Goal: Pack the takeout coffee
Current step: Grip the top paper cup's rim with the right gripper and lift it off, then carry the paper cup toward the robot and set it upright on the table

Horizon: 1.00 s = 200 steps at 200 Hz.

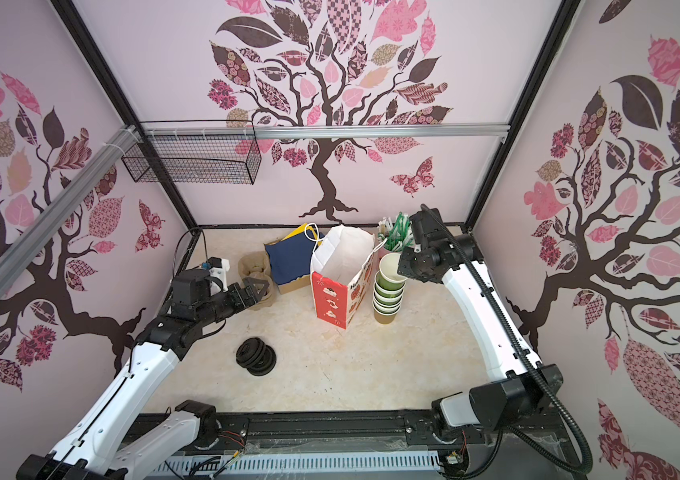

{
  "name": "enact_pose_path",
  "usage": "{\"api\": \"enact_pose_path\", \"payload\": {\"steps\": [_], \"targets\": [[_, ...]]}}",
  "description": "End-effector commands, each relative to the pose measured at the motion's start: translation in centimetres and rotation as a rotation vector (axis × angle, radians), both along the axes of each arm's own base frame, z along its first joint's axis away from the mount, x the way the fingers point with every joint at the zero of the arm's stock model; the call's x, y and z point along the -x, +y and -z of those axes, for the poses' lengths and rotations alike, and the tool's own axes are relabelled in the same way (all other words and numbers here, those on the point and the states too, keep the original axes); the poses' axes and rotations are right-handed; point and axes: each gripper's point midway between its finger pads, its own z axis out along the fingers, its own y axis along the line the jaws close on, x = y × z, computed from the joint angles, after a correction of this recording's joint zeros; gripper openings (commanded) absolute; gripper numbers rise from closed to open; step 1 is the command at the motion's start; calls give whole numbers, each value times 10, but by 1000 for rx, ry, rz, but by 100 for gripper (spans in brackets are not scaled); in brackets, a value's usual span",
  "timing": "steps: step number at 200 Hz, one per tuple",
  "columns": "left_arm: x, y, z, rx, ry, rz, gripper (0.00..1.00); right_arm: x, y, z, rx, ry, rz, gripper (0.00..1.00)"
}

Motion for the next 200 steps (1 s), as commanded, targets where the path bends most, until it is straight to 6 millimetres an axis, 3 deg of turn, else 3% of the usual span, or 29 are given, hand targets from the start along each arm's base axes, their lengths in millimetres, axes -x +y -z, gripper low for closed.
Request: {"api": "enact_pose_path", "payload": {"steps": [1,41,70,99,126,163,200], "targets": [[0,-4,-9,27,-30,10,93,20,-11,-44,9,-96,13,0],[1,-5,-4,40,-19,6,93,44,-16,-70,19,-119,-14,0],[3,-5,1,52,-4,4,93,68,1,-71,-61,-106,-120,0],[4,-2,9,60,26,-24,93,102,33,-48,-28,-61,-264,0],[6,5,22,50,75,-77,93,131,64,-9,3,2,-378,0],[17,14,37,44,140,-133,93,168,121,28,-2,-15,-558,0],[31,29,48,46,182,-224,93,188,177,66,-21,-30,-686,0]]}}
